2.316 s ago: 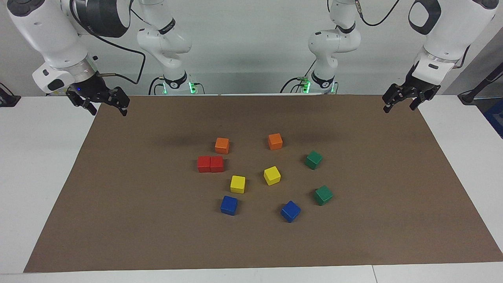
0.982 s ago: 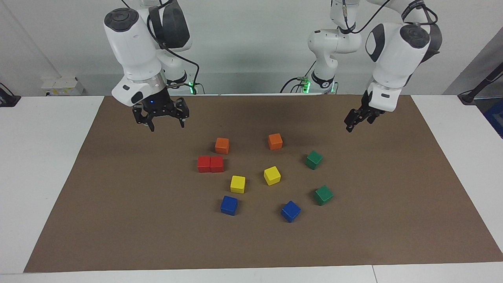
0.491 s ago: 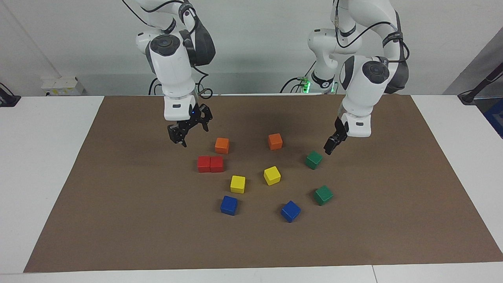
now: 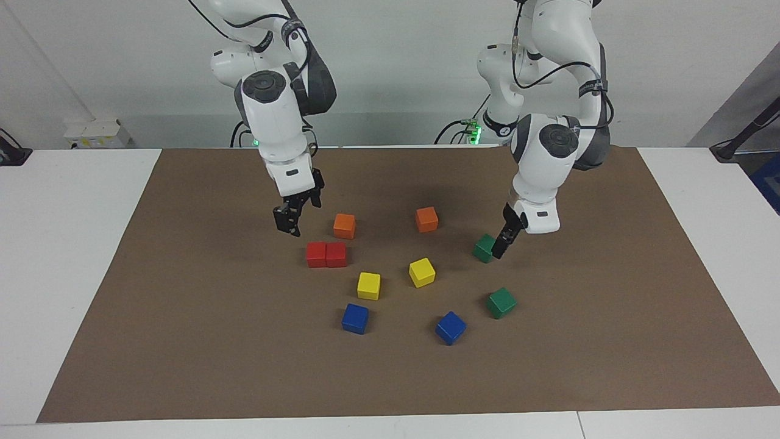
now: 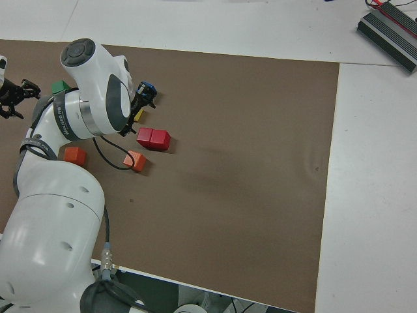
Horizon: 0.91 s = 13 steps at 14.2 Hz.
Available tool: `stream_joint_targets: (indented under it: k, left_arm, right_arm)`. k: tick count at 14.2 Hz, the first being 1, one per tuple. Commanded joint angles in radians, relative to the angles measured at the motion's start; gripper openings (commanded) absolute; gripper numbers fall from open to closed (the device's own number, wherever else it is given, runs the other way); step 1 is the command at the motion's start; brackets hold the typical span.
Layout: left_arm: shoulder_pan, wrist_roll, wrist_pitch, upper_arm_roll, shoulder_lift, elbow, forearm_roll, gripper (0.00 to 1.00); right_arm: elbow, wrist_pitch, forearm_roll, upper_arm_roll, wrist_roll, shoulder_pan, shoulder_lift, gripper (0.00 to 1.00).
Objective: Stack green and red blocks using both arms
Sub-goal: 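Grasp the nearer green cube with the left gripper while the right gripper grasps red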
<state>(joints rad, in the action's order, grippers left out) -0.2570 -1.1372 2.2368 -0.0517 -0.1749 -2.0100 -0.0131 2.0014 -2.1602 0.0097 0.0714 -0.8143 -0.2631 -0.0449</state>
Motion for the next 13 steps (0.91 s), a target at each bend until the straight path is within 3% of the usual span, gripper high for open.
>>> stream_joint_targets:
  k: [1, 7, 13]
  left_arm:
    - [-0.036, -0.077, 0.078, 0.013, -0.015, -0.044, 0.012, 1.0]
    - [-0.053, -0.064, 0.113, 0.015, -0.054, -0.062, 0.012, 1.0]
    - [-0.054, -0.044, 0.136, 0.015, -0.058, -0.093, 0.012, 1.0]
  right_arm:
    - [0.045, -0.036, -0.01, -0.001, -0.025, -0.002, 0.019, 1.0]
    - [0.126, -0.131, -0.01, -0.001, -0.11, -0.001, 0.016, 1.0]
    - [0.128, -0.142, -0.01, -0.001, -0.167, -0.001, -0.004, 1.0]
